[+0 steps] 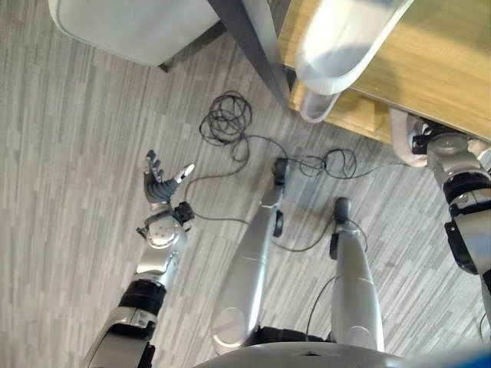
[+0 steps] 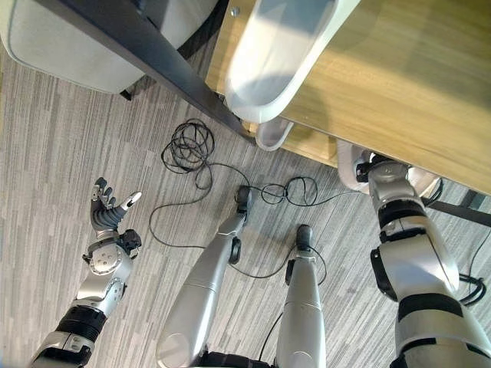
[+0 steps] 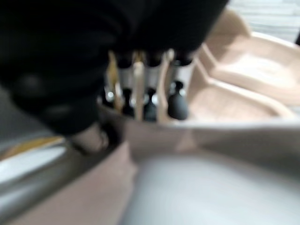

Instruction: Arrange the slippers neatly on the shoe rack.

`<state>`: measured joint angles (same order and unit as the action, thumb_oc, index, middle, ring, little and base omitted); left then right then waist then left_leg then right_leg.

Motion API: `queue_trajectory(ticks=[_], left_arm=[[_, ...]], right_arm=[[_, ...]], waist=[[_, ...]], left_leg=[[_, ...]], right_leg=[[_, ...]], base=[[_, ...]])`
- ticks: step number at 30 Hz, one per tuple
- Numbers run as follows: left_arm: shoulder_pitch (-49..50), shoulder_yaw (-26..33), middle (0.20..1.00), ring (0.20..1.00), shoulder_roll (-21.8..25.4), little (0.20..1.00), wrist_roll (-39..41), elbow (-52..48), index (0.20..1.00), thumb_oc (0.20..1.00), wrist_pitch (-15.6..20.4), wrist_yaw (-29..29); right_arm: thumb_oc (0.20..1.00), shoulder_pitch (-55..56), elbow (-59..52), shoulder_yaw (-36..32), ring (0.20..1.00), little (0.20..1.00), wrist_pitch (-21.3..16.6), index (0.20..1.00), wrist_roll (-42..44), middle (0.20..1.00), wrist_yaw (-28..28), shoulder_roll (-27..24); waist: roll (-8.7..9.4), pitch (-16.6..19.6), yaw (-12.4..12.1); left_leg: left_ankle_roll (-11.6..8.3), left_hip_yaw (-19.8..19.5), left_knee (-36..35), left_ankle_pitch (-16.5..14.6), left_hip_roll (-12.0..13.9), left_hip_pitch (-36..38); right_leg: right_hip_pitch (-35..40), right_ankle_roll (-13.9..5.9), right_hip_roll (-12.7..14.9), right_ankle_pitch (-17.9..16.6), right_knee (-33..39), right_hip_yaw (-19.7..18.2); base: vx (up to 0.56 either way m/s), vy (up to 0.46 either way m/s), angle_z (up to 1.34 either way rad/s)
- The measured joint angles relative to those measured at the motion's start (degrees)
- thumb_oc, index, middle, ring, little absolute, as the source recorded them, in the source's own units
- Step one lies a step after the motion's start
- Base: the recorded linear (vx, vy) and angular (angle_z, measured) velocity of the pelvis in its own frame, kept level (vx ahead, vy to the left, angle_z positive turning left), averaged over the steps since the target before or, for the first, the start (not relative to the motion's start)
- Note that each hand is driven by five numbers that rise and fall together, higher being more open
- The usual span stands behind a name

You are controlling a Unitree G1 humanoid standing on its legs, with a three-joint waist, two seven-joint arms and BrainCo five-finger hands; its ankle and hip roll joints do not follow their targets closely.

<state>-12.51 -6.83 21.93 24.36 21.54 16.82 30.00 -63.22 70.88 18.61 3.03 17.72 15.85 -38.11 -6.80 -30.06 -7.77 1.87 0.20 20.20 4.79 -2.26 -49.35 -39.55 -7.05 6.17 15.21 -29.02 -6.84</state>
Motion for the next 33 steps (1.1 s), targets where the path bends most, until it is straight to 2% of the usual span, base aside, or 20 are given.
queue_trajectory(ticks=[9, 15, 20, 27, 28, 29, 33], left_arm=[[0.0, -1.2, 1.000, 1.000, 1.9, 1.000, 2.1, 0.0, 1.000, 1.000, 0.9, -2.5], [0.5, -2.3, 1.000, 1.000, 1.9, 1.000, 2.0, -2.0, 1.000, 1.000, 1.6, -2.6], [0.5, -2.9, 1.000, 1.000, 1.9, 1.000, 1.9, -2.5, 1.000, 1.000, 1.7, -2.5], [0.8, -4.3, 1.000, 1.000, 2.3, 1.000, 1.2, -3.6, 1.000, 1.000, 1.7, -2.4], [0.8, -4.4, 1.000, 1.000, 2.4, 1.000, 1.0, -3.8, 1.000, 1.000, 1.7, -2.4], [0.8, -4.4, 1.000, 1.000, 2.5, 1.000, 0.9, -4.3, 1.000, 1.000, 1.7, -2.3], [0.8, -4.6, 1.000, 1.000, 2.9, 1.000, 0.8, -5.0, 1.000, 1.000, 1.9, -2.2]], right_arm=[[0.200, -3.4, 5.3, 0.1, 0.200, 0.200, 0.5, 0.200, 0.0, 0.200, 0.0, -1.0], [0.200, -5.5, 5.8, 0.0, 0.200, 0.200, 0.9, 0.200, -0.1, 0.200, 0.2, -1.6], [0.200, -6.9, 8.1, 0.1, 0.200, 0.200, 1.1, 0.200, -0.1, 0.200, 0.3, -2.4], [0.200, -10.9, 11.5, 0.1, 0.200, 0.200, 1.7, 0.200, -0.1, 0.200, 0.9, -3.6], [0.485, -11.2, 11.9, 0.2, 0.485, 0.485, 1.7, 0.485, -0.1, 0.485, 1.0, -3.6], [1.000, -11.4, 12.4, 0.1, 1.000, 1.000, 1.7, 1.000, -0.1, 1.000, 1.2, -3.7], [1.000, -11.5, 13.5, 0.3, 1.000, 1.000, 2.0, 1.000, -0.1, 1.000, 1.9, -3.7]], waist=[[-1.00, 0.0, -1.4], [-1.21, 0.1, -1.6], [-1.48, 0.1, -2.8], [-2.18, 0.1, -3.0], [-2.21, 0.1, -3.1], [-2.23, 0.1, -3.2], [-2.30, 0.1, -3.5]], left_leg=[[-0.05, -0.4, -0.2, 0.1, -0.1, -1.9], [-0.74, -0.8, -1.1, 0.6, -0.8, -2.9], [-0.69, -1.2, -1.1, 0.9, -1.4, -3.7], [-0.69, -1.6, -1.1, 1.0, -2.0, -3.8], [-0.73, -1.8, -1.1, 1.0, -2.1, -3.8], [-0.77, -2.0, -1.1, 1.0, -2.1, -3.9], [-0.81, -2.3, -1.1, 1.1, -2.1, -4.0]], right_leg=[[-2.2, 0.02, 0.2, 0.5, -0.9, 0.2], [-3.7, -0.16, 0.9, 1.0, -1.4, 0.8], [-4.2, -0.25, 1.4, 1.6, -1.9, 1.6], [-4.0, -0.41, 2.0, 1.8, -2.0, 2.1], [-4.0, -0.42, 2.0, 1.8, -2.0, 2.2], [-4.0, -0.42, 2.0, 1.8, -2.0, 2.4], [-4.0, -0.37, 2.0, 1.9, -2.0, 2.6]], base=[[0.03, 0.003, 0.02], [0.03, 0.009, 0.07], [0.03, 0.003, 0.09], [0.01, 0.007, 0.04], [0.01, 0.015, 0.03], [0.01, 0.023, 0.05], [0.00, 0.003, 0.01]])
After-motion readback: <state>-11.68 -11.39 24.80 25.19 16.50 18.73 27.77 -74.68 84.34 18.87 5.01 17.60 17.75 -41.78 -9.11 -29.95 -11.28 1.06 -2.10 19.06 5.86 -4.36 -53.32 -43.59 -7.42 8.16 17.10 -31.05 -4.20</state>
